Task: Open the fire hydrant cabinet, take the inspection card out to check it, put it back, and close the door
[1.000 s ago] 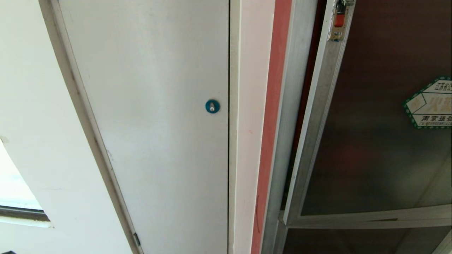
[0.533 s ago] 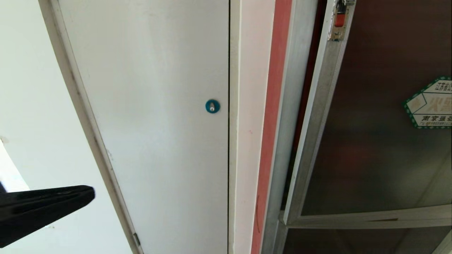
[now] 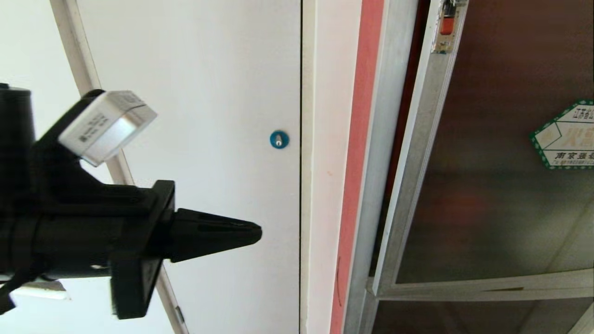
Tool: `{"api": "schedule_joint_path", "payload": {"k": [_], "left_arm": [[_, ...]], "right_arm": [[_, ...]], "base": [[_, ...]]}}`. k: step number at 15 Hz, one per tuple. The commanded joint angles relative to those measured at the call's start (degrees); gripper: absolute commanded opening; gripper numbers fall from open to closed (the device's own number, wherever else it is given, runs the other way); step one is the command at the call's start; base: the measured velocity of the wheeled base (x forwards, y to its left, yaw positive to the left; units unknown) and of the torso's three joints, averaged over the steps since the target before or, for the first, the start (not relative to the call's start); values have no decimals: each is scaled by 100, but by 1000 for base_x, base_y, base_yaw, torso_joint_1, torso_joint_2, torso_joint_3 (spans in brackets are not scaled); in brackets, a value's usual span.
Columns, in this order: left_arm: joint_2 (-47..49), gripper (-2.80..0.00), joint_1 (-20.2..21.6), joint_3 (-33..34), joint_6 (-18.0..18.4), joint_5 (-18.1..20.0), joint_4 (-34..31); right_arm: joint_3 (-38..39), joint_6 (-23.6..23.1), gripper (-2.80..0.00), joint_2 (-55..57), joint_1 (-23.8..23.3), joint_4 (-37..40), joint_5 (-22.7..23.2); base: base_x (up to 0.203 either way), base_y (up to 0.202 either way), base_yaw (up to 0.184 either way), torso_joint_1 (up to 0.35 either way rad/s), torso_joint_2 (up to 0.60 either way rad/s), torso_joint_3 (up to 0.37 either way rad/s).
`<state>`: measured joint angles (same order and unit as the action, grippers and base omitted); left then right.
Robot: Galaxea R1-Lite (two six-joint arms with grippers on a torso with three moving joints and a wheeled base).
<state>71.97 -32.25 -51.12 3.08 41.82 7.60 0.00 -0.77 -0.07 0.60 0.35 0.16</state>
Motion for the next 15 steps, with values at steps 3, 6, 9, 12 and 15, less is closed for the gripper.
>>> {"api": "schedule_joint_path", "payload": {"k": [3, 6, 9, 12, 15], "left_arm": [[1343, -280, -1233, -228, -472, -1604, 1460], [2137, -280, -1427, -532, -504, -1951, 2293], [2790, -280, -1449, -1143, -500, -2103, 2486], [3143, -280, -1504, -1561, -493, -2224, 2500], [3453, -280, -1573, -2000, -493, -2456, 2476]], "right_arm": [[0, -2, -280, 7, 2, 0, 2], [3, -2, -280, 7, 2, 0, 2], [0, -2, -280, 7, 2, 0, 2], [0, -2, -280, 7, 2, 0, 2], [1, -2, -280, 7, 2, 0, 2]], "base": [[0, 0, 0, 0, 0, 0], [0, 0, 0, 0, 0, 0], [0, 0, 0, 0, 0, 0], [0, 0, 0, 0, 0, 0], [0, 0, 0, 0, 0, 0]]}}
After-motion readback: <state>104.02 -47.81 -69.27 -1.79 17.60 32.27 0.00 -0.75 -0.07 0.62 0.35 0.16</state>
